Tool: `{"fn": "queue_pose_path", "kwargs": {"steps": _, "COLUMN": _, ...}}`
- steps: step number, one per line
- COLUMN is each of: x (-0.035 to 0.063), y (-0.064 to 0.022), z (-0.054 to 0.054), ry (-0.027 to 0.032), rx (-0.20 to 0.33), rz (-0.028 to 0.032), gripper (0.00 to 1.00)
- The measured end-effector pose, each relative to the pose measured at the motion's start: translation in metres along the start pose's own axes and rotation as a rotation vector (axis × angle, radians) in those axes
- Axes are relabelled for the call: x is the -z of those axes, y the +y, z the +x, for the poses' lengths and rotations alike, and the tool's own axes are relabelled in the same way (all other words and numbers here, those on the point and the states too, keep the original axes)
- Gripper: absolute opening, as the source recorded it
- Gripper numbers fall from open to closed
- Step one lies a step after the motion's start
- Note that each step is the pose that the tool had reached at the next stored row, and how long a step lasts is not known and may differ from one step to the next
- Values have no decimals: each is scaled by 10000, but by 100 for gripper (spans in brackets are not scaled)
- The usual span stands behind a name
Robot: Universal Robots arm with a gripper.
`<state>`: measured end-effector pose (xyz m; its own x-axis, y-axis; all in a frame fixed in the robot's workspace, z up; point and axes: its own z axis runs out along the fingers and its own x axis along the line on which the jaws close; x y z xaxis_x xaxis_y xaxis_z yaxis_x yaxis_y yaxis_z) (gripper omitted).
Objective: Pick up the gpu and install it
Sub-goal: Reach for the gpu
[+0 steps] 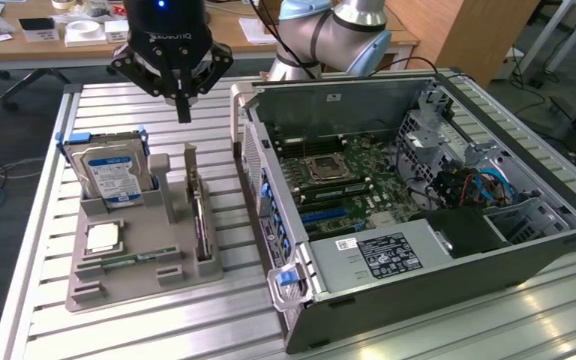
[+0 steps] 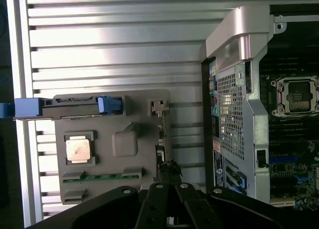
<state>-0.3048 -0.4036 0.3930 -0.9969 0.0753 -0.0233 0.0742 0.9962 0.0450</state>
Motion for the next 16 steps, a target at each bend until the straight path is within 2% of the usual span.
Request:
{"fn": "queue_pose_path", "kwargs": {"steps": 12, "x": 5, "y": -130, "z": -8, "ry": 0, "rx": 0, "rz": -5, "gripper": 11}}
{"fn": "queue_pose_path", "kwargs": {"steps": 16, "x": 6, "y": -134, "z": -8, "ry": 0, "rx": 0, "rz": -4, "gripper": 11}}
